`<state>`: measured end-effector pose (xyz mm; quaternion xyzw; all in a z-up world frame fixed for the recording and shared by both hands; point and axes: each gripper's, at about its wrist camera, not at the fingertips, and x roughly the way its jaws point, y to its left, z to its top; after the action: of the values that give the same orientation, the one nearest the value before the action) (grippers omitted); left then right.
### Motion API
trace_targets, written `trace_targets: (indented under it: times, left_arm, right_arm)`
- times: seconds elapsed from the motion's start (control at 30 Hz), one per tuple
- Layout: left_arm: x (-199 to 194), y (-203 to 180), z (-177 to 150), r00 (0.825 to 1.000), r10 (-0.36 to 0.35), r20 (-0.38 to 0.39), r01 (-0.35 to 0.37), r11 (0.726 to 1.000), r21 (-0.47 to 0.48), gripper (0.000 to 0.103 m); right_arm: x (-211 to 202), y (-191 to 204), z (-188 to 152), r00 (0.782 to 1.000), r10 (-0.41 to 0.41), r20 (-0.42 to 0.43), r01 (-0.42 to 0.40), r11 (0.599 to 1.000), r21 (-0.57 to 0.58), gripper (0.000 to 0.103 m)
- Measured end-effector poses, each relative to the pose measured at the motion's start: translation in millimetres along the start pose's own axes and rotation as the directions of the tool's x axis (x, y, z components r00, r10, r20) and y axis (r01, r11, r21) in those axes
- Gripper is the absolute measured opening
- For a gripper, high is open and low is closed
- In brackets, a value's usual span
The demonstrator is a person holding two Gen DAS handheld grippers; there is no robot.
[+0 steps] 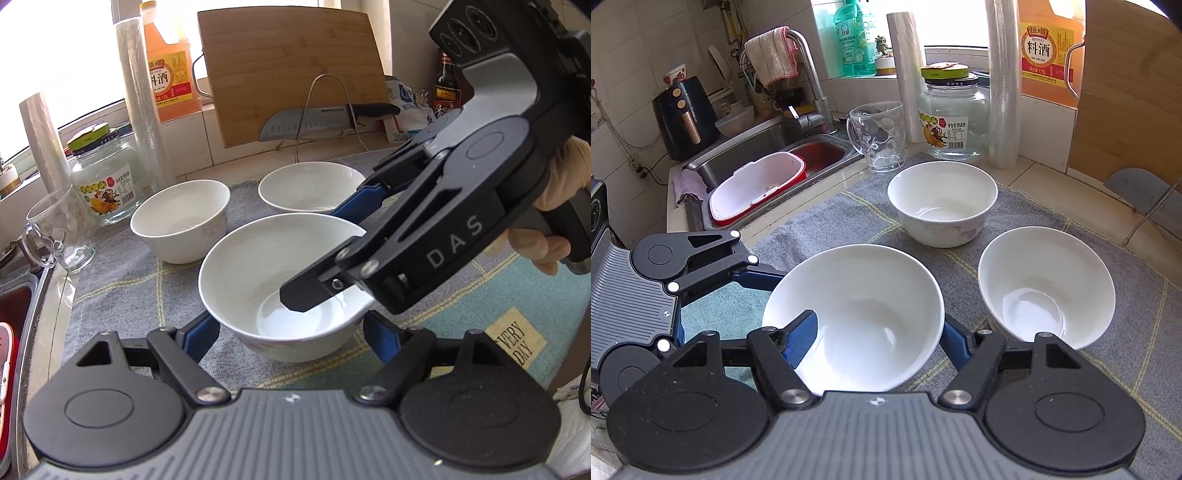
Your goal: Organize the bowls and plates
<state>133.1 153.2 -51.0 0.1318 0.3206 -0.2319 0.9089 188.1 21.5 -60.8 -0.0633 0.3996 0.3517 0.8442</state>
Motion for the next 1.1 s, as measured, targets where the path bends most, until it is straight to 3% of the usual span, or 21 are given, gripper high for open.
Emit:
trace_targets:
  times: [0.37,0.73,1.1]
  left_arm:
    - [5.6,-35.3,10.7,0.994,-0.112,0.004,0.112,0.991,0.076,0.084]
    - [20.7,-77.0,21.3,0.971,-0.240,-0.008,0.239,0.962,0.131,0.084]
    - [32.3,-99.1,26.3,0.954,-0.297,-0.030,0.298,0.942,0.157,0.084]
  right_arm:
    - [-41.6,-6.9,-34.0,0.996,-0.090,0.013,0.088,0.993,0.075,0.077]
    - [-83.0,-24.9,-74.2,0.982,-0.187,0.002,0.184,0.968,0.168,0.078]
    - [-101.5,-39.0,-96.3,0.975,-0.220,-0.019,0.219,0.953,0.211,0.079]
